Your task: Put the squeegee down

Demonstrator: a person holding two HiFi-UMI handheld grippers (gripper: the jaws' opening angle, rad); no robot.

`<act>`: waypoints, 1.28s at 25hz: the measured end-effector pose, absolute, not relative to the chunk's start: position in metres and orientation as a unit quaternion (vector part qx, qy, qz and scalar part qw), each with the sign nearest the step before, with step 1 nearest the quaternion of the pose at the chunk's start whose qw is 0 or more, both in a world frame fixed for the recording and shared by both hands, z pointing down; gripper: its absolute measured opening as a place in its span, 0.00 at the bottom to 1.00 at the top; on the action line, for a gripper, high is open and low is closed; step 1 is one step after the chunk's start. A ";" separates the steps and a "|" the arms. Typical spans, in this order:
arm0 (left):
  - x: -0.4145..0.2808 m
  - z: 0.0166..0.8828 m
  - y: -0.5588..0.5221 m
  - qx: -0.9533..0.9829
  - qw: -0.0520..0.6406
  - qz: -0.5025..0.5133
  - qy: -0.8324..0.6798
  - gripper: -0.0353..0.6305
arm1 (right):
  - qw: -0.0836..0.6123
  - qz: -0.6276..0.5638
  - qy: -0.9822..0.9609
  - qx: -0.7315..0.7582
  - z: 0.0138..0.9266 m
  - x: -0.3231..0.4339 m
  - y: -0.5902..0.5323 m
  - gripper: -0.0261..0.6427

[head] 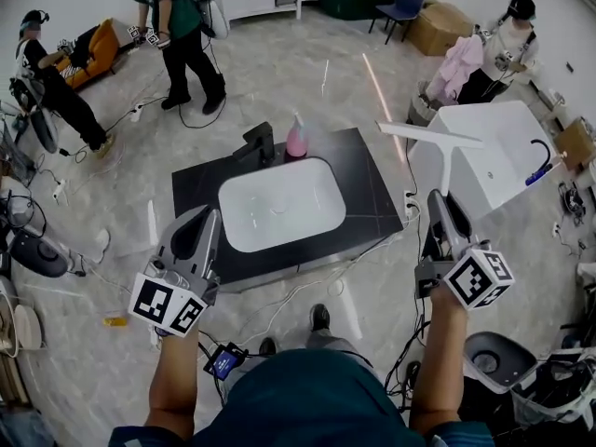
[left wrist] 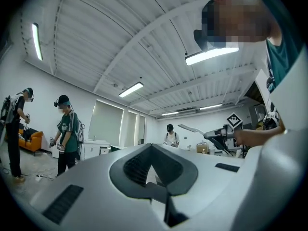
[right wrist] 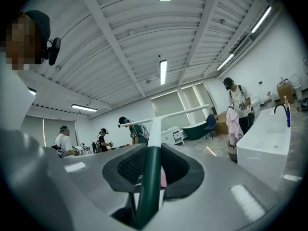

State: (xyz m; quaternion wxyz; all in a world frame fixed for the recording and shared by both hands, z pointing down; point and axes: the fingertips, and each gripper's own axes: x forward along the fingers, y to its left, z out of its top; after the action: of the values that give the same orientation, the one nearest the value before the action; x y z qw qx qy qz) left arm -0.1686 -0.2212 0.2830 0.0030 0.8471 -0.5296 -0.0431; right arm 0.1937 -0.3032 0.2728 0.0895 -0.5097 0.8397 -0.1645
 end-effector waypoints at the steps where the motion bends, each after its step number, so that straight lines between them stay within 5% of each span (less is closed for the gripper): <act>1: -0.167 0.282 -0.225 0.844 0.004 -0.043 -0.534 0.06 | 0.088 -0.166 0.842 -0.506 0.273 0.195 -0.312 0.19; 32: -0.146 0.336 -0.280 0.793 0.050 0.025 -0.607 0.06 | 0.044 -0.227 0.863 -0.450 0.376 0.207 -0.460 0.19</act>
State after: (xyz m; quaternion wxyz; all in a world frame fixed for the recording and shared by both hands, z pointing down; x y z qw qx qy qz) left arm -0.1465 -0.2796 0.3364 0.0500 0.7931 -0.6066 0.0251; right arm 0.2072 -0.4597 0.3762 0.0444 -0.4500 0.8627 -0.2265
